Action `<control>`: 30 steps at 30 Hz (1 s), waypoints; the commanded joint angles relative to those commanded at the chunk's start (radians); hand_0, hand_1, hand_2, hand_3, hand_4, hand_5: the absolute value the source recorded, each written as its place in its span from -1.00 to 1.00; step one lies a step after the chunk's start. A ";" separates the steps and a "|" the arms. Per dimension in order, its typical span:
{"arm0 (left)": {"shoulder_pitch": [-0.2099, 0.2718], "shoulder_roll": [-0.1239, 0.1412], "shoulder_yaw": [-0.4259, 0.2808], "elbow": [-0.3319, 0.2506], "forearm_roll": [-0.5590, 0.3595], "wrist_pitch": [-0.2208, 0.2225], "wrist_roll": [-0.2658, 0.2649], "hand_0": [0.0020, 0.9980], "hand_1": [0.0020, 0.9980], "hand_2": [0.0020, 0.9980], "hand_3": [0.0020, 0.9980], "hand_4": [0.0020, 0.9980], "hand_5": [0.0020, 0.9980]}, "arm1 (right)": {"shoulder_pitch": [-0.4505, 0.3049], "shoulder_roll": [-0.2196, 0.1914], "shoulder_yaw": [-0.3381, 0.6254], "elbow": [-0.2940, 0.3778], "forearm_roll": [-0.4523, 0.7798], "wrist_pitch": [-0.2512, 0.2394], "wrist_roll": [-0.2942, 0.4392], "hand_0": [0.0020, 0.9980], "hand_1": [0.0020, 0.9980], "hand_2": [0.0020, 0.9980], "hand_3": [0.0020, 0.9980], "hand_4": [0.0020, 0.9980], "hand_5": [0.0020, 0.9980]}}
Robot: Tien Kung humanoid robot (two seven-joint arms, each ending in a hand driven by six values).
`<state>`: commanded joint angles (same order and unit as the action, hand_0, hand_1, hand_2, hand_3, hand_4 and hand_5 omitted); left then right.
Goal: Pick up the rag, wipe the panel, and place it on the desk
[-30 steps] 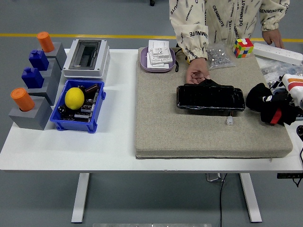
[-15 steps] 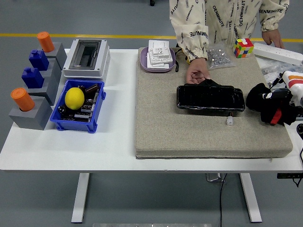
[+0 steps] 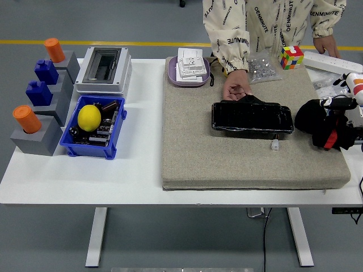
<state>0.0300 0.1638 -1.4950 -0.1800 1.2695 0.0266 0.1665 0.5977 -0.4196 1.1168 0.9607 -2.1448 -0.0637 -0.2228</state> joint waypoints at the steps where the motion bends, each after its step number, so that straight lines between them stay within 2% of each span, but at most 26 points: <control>1: 0.000 0.000 -0.001 0.000 0.001 0.000 0.000 0.29 0.38 0.47 0.13 0.19 -0.07 | -0.001 0.000 0.002 0.002 0.003 -0.018 0.006 0.33 0.24 0.46 0.46 1.00 0.29; 12: -0.005 -0.004 -0.005 0.000 0.001 0.000 0.000 0.29 0.38 0.47 0.13 0.19 -0.07 | -0.023 0.001 0.040 0.003 0.043 -0.222 0.117 0.33 0.25 0.46 0.45 1.00 0.31; 16: -0.005 -0.005 -0.007 0.000 0.003 0.000 0.000 0.29 0.38 0.47 0.13 0.19 -0.07 | -0.039 0.003 0.069 -0.004 0.098 -0.328 0.211 0.33 0.24 0.45 0.43 1.00 0.32; 20: -0.006 -0.006 -0.005 0.000 0.000 0.000 -0.001 0.29 0.38 0.47 0.13 0.19 -0.07 | -0.053 0.007 0.088 -0.011 0.196 -0.390 0.297 0.33 0.24 0.45 0.43 1.00 0.32; 21: -0.006 -0.007 -0.005 0.000 0.000 0.000 -0.001 0.29 0.38 0.47 0.13 0.19 -0.07 | -0.060 0.009 0.093 -0.011 0.240 -0.397 0.333 0.32 0.24 0.41 0.33 1.00 0.22; 26: -0.006 -0.007 -0.008 0.000 0.003 0.000 -0.001 0.29 0.38 0.47 0.13 0.19 -0.07 | -0.079 0.015 0.087 -0.001 0.448 -0.360 0.468 0.32 0.24 0.41 0.33 1.00 0.22; 27: -0.006 -0.007 -0.009 0.000 0.004 0.000 0.000 0.29 0.38 0.47 0.13 0.19 -0.07 | -0.083 0.014 0.073 0.002 0.506 -0.336 0.493 0.33 0.25 0.40 0.28 1.00 0.17; 30: -0.006 -0.008 -0.009 0.000 0.004 0.000 0.000 0.29 0.38 0.47 0.13 0.19 -0.07 | -0.089 0.013 0.043 0.012 0.611 -0.276 0.511 0.33 0.25 0.40 0.28 1.00 0.17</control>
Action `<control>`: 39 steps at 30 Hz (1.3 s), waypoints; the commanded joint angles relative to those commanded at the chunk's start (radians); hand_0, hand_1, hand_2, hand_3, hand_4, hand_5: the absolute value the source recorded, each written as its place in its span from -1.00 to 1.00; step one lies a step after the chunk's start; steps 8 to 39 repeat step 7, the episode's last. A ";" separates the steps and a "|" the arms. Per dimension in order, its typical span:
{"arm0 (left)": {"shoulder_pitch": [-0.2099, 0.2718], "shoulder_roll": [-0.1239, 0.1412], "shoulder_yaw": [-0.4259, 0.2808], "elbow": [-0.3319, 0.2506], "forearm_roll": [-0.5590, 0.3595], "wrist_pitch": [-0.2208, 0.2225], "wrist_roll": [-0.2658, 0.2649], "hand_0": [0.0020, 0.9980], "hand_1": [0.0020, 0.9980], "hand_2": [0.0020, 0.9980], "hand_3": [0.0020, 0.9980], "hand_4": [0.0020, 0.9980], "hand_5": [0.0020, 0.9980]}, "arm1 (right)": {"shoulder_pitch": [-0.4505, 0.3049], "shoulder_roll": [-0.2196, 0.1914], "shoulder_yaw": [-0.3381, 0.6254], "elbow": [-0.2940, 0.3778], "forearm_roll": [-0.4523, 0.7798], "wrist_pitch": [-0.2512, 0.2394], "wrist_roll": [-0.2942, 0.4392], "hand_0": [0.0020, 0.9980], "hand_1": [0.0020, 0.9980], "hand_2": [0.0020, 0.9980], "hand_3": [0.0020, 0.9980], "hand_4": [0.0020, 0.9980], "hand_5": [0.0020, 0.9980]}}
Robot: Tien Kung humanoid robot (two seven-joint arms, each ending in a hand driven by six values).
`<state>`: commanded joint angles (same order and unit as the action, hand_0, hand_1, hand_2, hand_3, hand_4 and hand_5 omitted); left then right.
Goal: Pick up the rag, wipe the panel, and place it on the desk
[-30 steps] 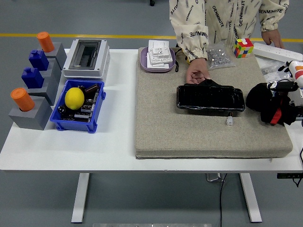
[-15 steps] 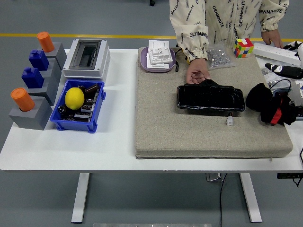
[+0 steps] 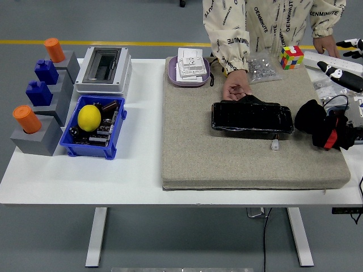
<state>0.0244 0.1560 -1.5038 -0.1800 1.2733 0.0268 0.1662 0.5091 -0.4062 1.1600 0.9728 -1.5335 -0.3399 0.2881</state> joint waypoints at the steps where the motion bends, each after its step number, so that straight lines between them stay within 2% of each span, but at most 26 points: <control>1: 0.000 0.000 0.001 0.000 -0.001 0.000 0.000 0.29 0.38 0.47 0.13 0.19 -0.07 | -0.002 -0.001 -0.013 0.005 0.045 0.024 0.004 0.33 0.25 0.40 0.28 1.00 0.17; 4: -0.002 -0.002 0.004 0.000 -0.004 -0.001 -0.002 0.29 0.38 0.47 0.13 0.19 -0.07 | -0.006 -0.002 -0.034 0.016 0.169 0.084 0.008 0.32 0.24 0.40 0.27 1.00 0.18; 7: -0.002 -0.002 0.004 0.000 -0.004 -0.001 -0.002 0.29 0.38 0.47 0.13 0.19 -0.07 | -0.006 -0.003 -0.038 0.020 0.299 0.121 0.011 0.32 0.24 0.40 0.27 1.00 0.18; 39: -0.002 -0.002 0.004 0.000 -0.004 -0.001 -0.002 0.29 0.38 0.47 0.13 0.19 -0.07 | -0.006 -0.003 -0.038 0.020 0.299 0.121 0.011 0.32 0.24 0.40 0.27 1.00 0.18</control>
